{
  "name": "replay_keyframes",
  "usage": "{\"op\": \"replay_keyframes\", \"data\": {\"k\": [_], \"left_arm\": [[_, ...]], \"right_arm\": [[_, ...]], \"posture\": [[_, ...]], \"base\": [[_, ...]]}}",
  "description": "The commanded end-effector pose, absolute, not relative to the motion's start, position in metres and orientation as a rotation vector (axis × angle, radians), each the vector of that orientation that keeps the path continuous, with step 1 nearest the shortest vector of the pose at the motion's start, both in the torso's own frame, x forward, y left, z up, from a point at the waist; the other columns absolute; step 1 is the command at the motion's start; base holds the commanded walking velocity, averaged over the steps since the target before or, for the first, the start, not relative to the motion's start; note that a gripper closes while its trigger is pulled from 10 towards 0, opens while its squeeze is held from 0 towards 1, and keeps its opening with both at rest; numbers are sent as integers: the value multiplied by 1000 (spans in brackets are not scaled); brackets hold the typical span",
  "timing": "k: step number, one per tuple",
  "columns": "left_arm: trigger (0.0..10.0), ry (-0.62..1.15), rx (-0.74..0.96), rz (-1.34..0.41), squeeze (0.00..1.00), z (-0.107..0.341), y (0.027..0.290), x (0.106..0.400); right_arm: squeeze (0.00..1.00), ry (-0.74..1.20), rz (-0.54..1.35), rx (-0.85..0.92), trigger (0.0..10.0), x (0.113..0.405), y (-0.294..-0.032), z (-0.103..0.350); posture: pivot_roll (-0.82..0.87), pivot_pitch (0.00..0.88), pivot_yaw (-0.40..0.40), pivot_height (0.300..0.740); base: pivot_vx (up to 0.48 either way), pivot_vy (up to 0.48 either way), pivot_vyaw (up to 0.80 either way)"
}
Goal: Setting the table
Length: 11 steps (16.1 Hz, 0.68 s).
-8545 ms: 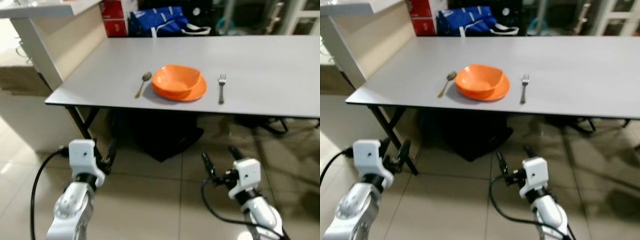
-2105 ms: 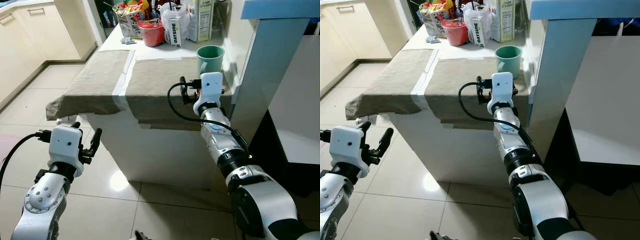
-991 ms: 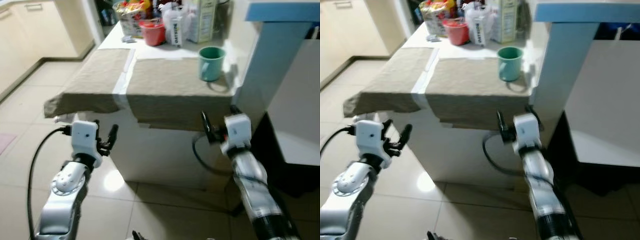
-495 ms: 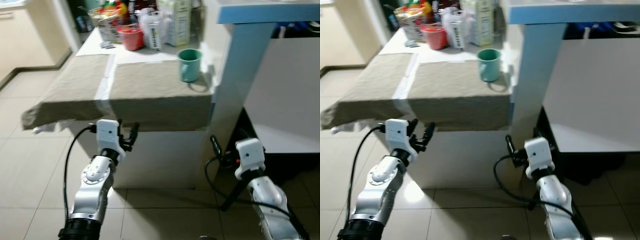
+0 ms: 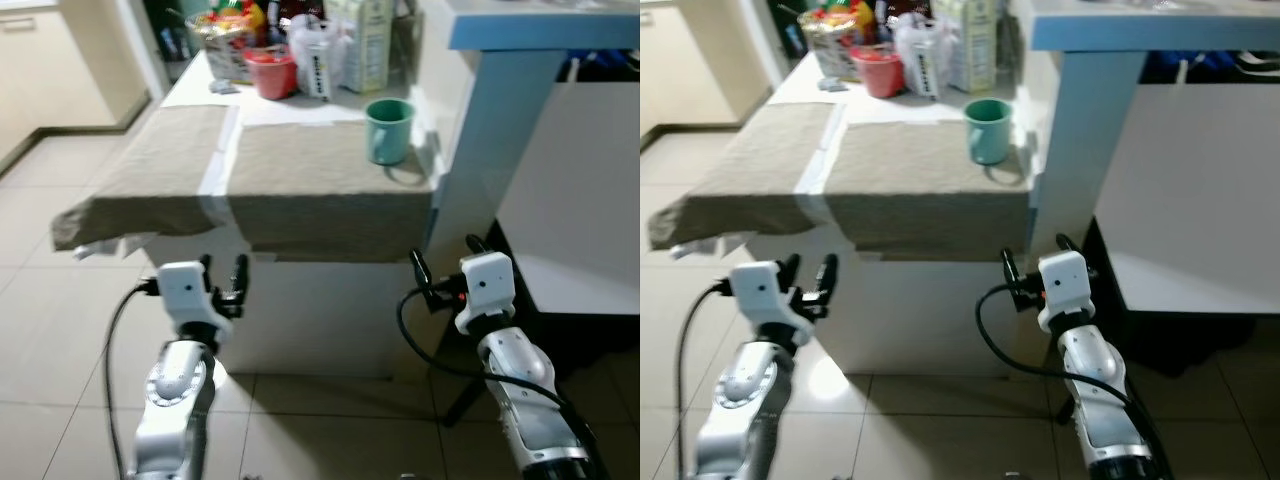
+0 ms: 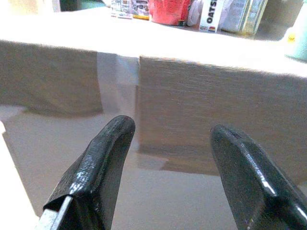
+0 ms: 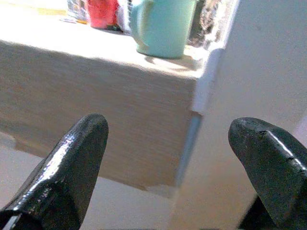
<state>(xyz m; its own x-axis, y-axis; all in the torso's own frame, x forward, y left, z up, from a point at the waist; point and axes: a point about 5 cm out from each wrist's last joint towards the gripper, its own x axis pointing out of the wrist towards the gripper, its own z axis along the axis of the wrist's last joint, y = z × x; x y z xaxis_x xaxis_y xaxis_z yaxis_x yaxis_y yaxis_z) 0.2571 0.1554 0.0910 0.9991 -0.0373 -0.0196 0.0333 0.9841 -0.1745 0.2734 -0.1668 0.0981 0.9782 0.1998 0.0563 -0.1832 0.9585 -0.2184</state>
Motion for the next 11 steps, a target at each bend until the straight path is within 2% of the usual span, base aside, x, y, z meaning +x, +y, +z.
{"op": "replay_keyframes", "data": {"k": [1,3,4,6,8,11], "left_arm": [[10000,3,-182,-36,0,96,158,253],[10000,-5,-156,-11,0,98,167,245],[10000,0,-137,10,0,98,176,238],[10000,-1,-120,-23,0,99,169,241],[10000,-1,-174,-114,0,100,156,247],[10000,28,-176,-93,0,99,164,252]], "right_arm": [[0,-81,178,-166,10000,272,-168,97],[0,-76,174,-111,10000,267,-168,94],[0,-68,202,-11,10000,265,-164,91],[0,-54,228,90,10000,271,-155,88],[0,-64,252,54,10000,272,-146,90],[0,-108,158,62,10000,272,-157,105]], "posture": [[-230,0,71,740],[-232,0,71,740],[-233,0,72,740],[-240,0,82,740],[-249,0,88,740],[-264,0,100,740]], "base": [[0,0,0],[0,0,0],[0,0,0],[0,0,0],[0,0,0],[0,0,0]]}}
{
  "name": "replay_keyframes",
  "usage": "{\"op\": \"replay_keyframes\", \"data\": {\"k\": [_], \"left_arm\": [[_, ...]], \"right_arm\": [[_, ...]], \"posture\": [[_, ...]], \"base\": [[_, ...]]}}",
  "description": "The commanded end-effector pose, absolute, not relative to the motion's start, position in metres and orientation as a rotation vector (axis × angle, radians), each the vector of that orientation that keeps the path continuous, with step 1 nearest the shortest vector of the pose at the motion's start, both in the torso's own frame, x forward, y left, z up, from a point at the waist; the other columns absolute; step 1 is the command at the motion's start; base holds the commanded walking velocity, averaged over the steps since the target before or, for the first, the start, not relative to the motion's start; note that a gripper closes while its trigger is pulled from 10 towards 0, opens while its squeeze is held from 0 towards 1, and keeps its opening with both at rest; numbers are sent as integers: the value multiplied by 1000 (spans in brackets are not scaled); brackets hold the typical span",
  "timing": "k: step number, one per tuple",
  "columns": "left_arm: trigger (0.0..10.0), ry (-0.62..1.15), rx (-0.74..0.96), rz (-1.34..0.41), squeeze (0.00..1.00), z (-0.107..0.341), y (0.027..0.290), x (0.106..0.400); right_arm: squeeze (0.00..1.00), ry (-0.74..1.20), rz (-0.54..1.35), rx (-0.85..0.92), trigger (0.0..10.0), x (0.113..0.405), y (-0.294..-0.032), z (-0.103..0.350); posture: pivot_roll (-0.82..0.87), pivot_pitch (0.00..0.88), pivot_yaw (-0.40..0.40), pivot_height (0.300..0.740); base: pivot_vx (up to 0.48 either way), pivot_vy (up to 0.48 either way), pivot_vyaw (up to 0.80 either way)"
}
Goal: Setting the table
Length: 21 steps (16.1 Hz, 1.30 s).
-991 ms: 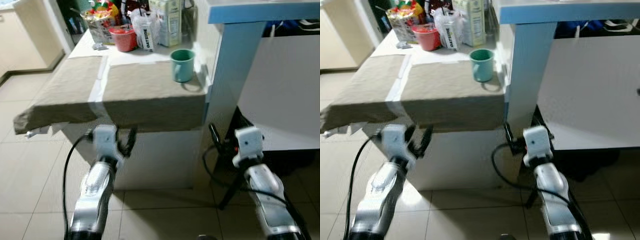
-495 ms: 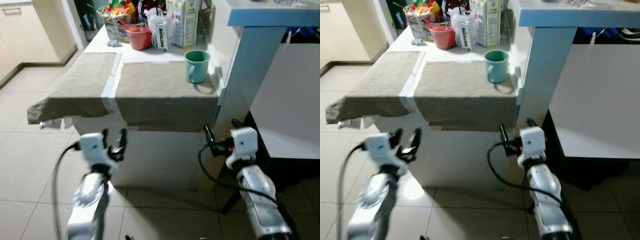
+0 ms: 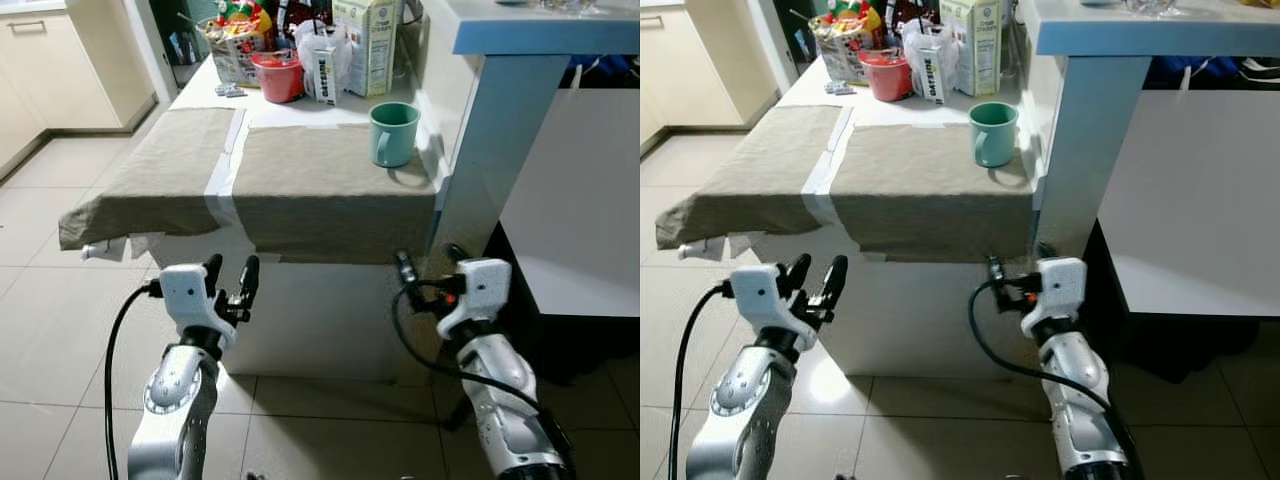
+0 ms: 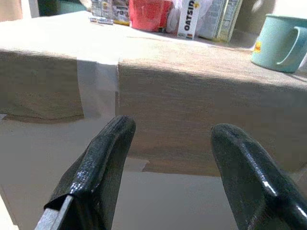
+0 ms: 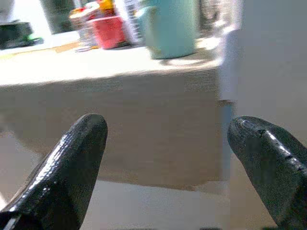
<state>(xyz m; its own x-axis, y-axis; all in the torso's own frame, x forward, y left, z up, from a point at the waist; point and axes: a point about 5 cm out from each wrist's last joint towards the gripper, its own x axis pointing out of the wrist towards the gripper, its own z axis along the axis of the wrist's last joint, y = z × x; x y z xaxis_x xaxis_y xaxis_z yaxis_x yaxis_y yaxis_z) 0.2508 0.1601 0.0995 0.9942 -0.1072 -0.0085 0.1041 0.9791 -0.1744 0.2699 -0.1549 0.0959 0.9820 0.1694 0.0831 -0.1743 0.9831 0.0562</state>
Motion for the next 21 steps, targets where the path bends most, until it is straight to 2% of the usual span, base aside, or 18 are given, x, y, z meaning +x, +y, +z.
{"op": "replay_keyframes", "data": {"k": [1,5,7,9,13,21], "left_arm": [[10000,17,-163,-76,0,104,170,254],[10000,32,-166,6,0,128,193,249],[10000,14,-147,-3,0,130,190,251],[10000,18,-201,-24,0,130,186,252],[10000,14,-151,-62,0,137,183,256],[10000,33,-153,-83,0,132,175,255]], "right_arm": [[0,-128,149,49,10000,273,-158,114],[0,-93,219,-8,10000,265,-162,131],[0,-62,222,-9,10000,266,-159,121],[0,-53,233,-9,10000,264,-152,120],[0,-31,228,-4,10000,263,-147,119],[0,-37,224,-34,10000,264,-148,118]], "posture": [[-266,0,104,740],[-253,0,111,740],[-238,0,106,740],[-235,0,108,740],[-239,0,120,740],[-232,0,112,740]], "base": [[0,0,0],[0,0,0],[0,0,0],[0,0,0],[0,0,0],[0,0,-559]]}}
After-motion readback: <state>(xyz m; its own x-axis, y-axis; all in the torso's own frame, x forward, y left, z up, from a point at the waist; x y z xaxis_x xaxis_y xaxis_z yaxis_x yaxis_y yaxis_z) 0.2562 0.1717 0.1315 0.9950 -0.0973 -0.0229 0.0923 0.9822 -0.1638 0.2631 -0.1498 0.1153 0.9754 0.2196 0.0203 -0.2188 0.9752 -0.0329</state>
